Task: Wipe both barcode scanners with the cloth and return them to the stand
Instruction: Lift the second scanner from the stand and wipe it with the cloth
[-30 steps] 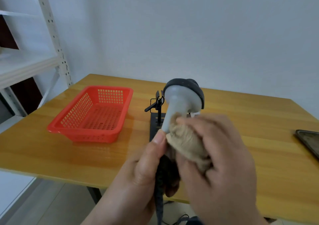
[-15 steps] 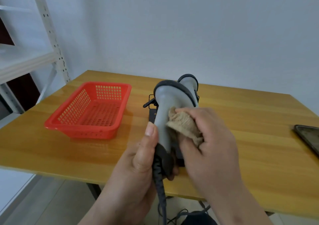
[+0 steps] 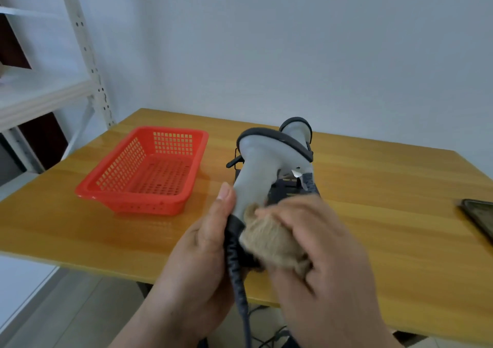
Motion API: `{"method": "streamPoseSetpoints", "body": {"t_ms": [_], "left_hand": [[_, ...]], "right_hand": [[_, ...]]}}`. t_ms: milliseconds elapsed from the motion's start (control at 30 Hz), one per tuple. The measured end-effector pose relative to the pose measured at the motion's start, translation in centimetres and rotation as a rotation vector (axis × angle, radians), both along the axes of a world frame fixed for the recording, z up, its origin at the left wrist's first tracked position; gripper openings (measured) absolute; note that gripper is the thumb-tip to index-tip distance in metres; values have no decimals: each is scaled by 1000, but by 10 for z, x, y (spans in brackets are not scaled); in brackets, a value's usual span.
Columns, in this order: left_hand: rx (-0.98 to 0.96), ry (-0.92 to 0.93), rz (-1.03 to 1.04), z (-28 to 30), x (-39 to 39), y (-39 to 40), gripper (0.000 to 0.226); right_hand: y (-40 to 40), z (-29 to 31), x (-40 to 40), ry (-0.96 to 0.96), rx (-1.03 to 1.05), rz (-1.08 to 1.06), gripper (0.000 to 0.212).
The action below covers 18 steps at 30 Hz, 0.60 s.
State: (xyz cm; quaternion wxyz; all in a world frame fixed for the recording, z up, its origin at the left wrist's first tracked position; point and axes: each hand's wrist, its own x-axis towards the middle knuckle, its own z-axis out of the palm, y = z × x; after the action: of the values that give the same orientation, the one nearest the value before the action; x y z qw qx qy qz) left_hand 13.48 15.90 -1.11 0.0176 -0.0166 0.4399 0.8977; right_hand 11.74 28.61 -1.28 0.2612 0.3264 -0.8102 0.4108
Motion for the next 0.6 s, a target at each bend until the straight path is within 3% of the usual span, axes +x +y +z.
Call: {"method": "streamPoseSetpoints", "body": {"t_ms": [200,333,467,600], "left_hand": [[11,-25,38,-4,0,-4,46],[-36,52,18,3,-2,-5,44],[-39,46,-44,4,2,-5,51],[-113,9,54,-1,1,-4,43]], "right_hand": [[25,-8,-5,-60,165,72,38],[23,4,0,1,2,42,35],[17,0,6,46,118,98,46],[25,-1,3,-37,110,46,29]]}}
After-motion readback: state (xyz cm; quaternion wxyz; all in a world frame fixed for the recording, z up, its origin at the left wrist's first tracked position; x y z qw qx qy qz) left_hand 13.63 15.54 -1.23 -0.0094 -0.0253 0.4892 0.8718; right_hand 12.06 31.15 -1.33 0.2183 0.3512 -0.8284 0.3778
